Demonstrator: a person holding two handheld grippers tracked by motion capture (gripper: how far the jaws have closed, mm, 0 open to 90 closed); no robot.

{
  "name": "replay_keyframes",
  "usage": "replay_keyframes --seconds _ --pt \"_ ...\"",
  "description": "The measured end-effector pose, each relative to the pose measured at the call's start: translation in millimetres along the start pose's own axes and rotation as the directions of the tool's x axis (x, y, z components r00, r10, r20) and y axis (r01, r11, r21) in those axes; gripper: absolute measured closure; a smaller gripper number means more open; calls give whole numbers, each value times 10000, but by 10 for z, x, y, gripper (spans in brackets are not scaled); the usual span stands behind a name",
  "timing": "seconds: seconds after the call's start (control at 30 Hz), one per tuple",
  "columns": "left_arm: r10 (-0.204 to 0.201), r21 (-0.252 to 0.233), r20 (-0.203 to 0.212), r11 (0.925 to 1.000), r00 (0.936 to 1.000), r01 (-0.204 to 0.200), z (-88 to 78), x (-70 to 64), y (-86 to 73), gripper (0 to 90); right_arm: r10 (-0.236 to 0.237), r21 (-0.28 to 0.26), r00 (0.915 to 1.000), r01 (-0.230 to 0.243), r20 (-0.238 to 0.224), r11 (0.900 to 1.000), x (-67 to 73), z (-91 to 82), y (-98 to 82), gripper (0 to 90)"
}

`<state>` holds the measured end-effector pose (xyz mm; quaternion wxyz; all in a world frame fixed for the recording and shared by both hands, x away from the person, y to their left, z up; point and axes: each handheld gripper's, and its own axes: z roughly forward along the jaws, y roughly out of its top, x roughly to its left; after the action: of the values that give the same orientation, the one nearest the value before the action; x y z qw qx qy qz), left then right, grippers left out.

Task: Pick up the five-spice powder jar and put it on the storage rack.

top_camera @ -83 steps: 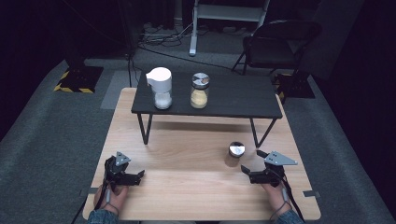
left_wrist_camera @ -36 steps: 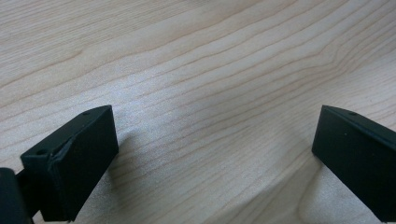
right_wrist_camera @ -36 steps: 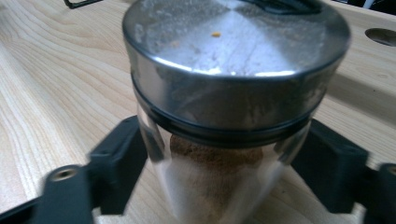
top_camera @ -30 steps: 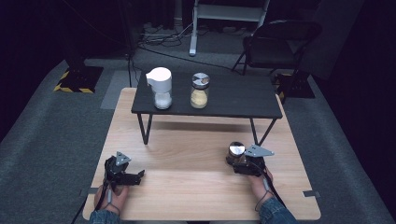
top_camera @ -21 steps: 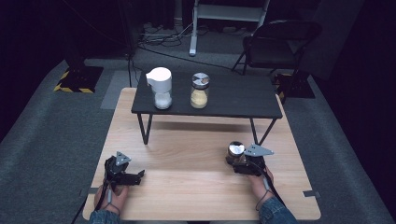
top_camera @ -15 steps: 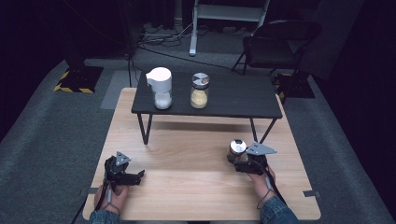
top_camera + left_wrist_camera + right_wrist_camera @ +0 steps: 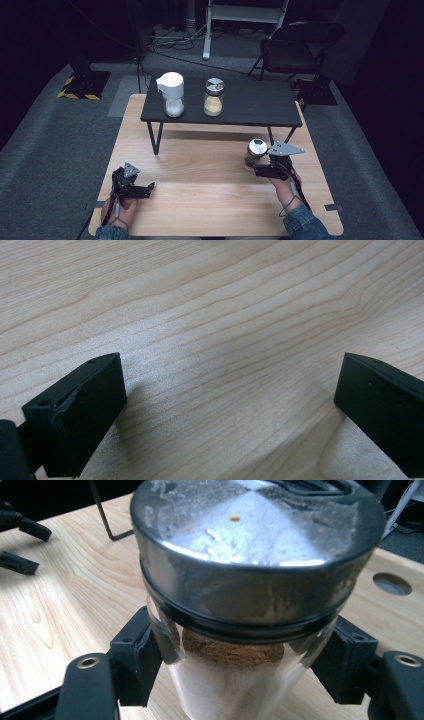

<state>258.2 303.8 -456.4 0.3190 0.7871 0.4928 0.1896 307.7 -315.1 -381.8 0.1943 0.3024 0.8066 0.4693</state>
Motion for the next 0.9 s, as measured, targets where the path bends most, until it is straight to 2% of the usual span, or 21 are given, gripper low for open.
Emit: replay_keyframes --seconds 0.43,0.9 --pt "4 12 -7 10000 10000 -4 -2 -2 1 3 42 62 10000 -41 -44 10000 -57 -144 446 295" --pt "5 12 -9 10000 10000 -5 -2 -2 1 3 -114 -251 9998 117 132 9996 -114 -351 875 295"
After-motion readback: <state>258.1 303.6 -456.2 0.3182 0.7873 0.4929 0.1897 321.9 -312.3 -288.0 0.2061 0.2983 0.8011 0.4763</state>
